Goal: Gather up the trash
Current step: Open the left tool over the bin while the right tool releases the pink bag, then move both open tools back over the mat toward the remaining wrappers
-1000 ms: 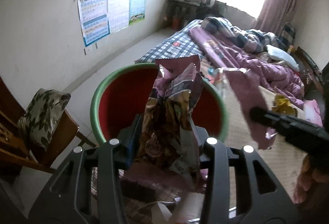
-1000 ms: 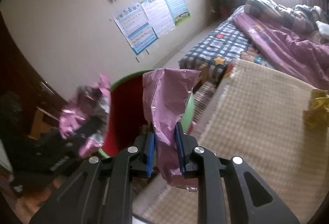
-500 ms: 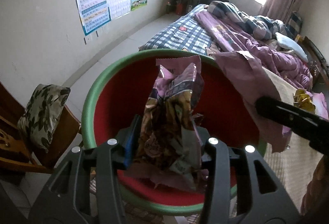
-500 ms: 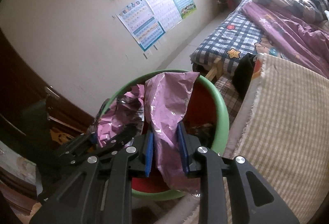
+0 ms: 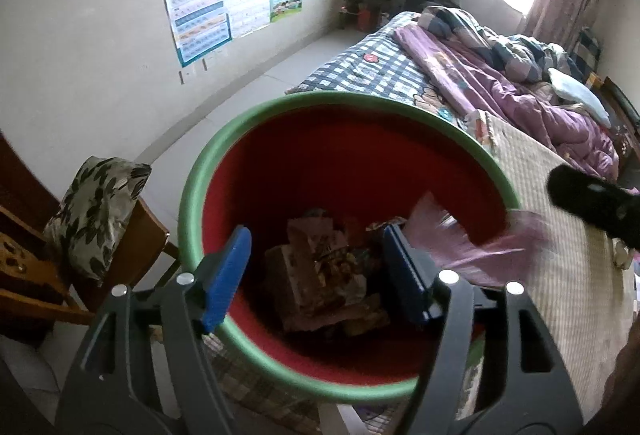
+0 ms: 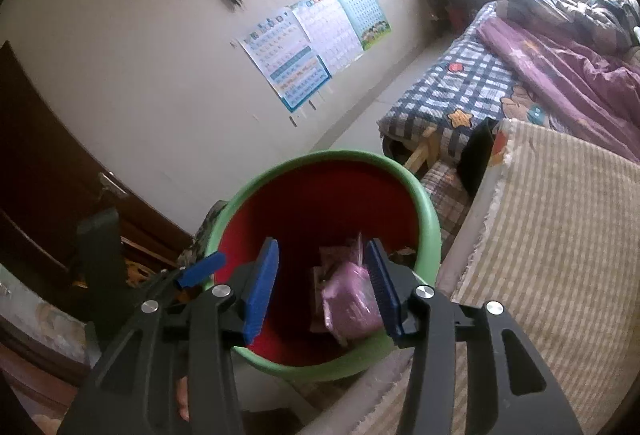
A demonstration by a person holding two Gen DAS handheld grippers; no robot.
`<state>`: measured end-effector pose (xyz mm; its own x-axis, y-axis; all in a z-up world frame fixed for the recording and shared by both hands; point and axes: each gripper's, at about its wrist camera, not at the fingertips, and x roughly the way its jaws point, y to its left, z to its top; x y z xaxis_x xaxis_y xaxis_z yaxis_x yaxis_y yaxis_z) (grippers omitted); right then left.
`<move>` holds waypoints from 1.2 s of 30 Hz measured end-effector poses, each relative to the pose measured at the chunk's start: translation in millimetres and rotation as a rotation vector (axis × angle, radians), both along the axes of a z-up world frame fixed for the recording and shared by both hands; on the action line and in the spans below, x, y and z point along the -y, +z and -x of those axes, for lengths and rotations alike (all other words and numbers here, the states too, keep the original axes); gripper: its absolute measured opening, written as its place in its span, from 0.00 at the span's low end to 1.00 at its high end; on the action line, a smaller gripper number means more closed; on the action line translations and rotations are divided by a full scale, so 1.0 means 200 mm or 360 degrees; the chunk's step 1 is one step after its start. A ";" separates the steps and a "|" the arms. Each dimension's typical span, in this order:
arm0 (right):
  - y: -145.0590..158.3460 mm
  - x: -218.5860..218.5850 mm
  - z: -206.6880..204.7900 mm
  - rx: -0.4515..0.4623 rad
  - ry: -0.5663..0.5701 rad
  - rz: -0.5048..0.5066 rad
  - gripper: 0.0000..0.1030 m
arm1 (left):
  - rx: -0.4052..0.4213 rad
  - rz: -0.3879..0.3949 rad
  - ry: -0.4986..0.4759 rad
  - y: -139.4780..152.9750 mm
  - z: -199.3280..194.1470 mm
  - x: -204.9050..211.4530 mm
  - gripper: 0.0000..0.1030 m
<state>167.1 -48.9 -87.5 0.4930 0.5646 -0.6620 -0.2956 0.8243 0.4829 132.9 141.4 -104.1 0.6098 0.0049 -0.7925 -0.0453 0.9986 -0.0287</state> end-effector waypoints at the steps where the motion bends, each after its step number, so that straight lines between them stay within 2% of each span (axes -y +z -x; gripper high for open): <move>1: 0.01 0.01 0.02 0.0012 0.0001 0.0002 0.44 | 0.0002 -0.0004 0.0009 0.01 0.01 0.00 0.64; 6: 0.04 0.12 0.12 0.0047 -0.0001 0.0055 0.44 | 0.0031 -0.0022 0.0053 0.04 0.11 0.04 0.64; 11: -0.03 0.30 0.23 0.0001 -0.0027 0.0143 0.45 | 0.0049 -0.0016 0.0059 0.07 0.21 0.13 0.64; 20: -0.19 0.67 0.44 -0.0114 -0.0140 0.0253 0.45 | 0.0029 -0.0004 -0.0060 0.05 0.34 0.43 0.64; 30: -0.29 1.01 0.62 -0.0173 -0.0253 0.0323 0.45 | 0.0013 0.0011 -0.0160 0.02 0.42 0.73 0.64; 36: -0.31 1.31 0.68 -0.0177 -0.0443 0.0353 0.45 | -0.0003 0.0052 -0.0212 0.01 0.42 0.90 0.64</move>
